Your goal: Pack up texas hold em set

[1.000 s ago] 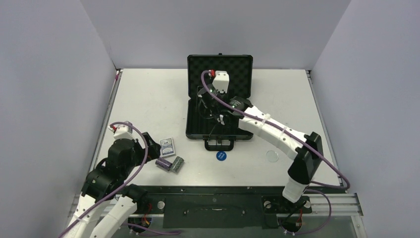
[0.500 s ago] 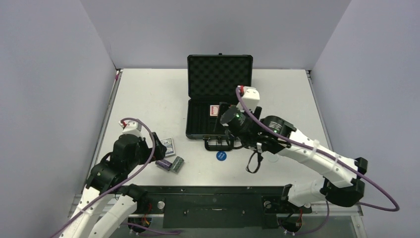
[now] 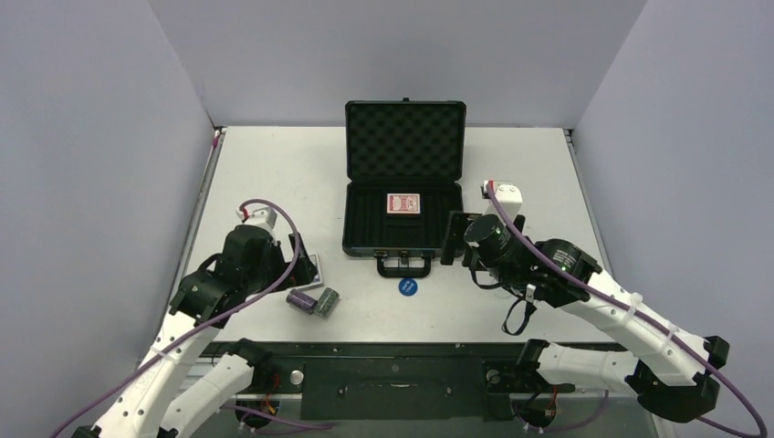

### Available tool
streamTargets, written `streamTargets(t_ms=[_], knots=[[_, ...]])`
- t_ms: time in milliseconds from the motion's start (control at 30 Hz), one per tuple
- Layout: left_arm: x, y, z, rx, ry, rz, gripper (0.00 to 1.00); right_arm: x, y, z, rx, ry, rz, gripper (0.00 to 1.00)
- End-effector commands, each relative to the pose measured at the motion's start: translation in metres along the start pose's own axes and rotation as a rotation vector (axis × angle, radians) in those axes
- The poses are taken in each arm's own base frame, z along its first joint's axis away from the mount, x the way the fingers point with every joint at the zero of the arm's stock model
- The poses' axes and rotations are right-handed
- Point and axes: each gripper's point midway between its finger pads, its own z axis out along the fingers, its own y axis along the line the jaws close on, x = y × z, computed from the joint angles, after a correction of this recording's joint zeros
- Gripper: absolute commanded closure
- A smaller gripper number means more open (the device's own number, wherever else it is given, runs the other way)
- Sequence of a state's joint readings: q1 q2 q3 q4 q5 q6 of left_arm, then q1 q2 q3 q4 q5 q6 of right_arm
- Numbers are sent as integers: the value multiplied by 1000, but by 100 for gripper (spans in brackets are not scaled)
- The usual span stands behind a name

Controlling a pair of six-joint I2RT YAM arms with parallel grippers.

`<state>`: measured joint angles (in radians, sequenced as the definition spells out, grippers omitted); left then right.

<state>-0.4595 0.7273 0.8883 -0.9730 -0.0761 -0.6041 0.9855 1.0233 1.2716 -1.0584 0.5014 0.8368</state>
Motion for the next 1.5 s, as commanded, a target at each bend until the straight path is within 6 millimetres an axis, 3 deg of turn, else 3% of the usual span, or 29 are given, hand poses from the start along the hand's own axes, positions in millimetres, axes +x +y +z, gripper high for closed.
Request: streamTargets(t_ms=[0,100,367,600,733,800,967,1233,1467], knots=[[-10,-9,-5,11,-27,-74,1,11,-4,3,-72,41,-111,11],[-3,-8,1,-16,20,-97,6,19,-6,4,-82,76,-152,10],[-4,-9,13,-81,78,-3,7,28,-10,0,-84,115,-137,10],[10,-3,25,-141,180,66,8,19,-23,-5,-15,72,-35,6],[20,5,31,-183,184,4,8,19,-27,1,35,90,-39,4],[21,9,32,-204,183,-9,0,20,-27,2,48,101,-43,4],[25,23,41,-274,223,-23,4,25,-29,5,48,94,-4,4],[4,33,71,-321,247,-34,4,31,-19,15,34,110,23,4],[3,36,109,-355,265,-37,4,24,-7,25,33,119,-37,4]])
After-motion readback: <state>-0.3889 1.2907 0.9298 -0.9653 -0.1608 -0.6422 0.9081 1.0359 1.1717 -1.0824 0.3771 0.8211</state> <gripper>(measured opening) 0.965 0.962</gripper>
